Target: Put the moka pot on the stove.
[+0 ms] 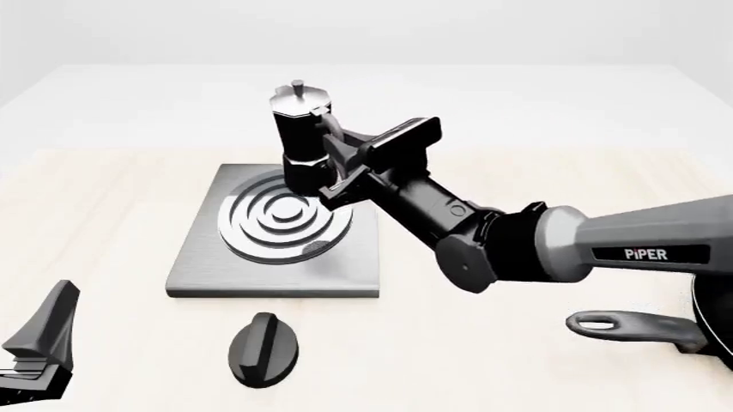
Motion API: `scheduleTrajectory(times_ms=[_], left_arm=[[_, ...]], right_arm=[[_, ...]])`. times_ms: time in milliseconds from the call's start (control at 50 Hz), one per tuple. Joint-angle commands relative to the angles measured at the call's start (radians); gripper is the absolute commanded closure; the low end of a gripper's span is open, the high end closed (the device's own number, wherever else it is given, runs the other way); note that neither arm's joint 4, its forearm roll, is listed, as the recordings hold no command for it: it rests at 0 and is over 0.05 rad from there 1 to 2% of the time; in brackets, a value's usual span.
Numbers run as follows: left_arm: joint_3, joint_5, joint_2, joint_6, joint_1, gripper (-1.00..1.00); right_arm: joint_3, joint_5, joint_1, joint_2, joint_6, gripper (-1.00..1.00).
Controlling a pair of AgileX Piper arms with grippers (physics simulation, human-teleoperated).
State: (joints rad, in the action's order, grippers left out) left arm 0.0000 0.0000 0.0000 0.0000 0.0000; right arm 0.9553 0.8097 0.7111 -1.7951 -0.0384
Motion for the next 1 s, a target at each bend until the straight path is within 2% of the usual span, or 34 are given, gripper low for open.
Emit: scheduleTrajectory(times_ms=[20, 1000], left_arm=[[0.000, 0.000, 0.000, 0.000, 0.000, -1.00], [0.000, 0.000, 0.000, 0.000, 0.000, -1.00]], right_arm=[[0.043, 0.003, 0.008, -0.031, 0.010, 1.00], [0.158, 0.016, 0.034, -0.198, 0.048, 1.00]])
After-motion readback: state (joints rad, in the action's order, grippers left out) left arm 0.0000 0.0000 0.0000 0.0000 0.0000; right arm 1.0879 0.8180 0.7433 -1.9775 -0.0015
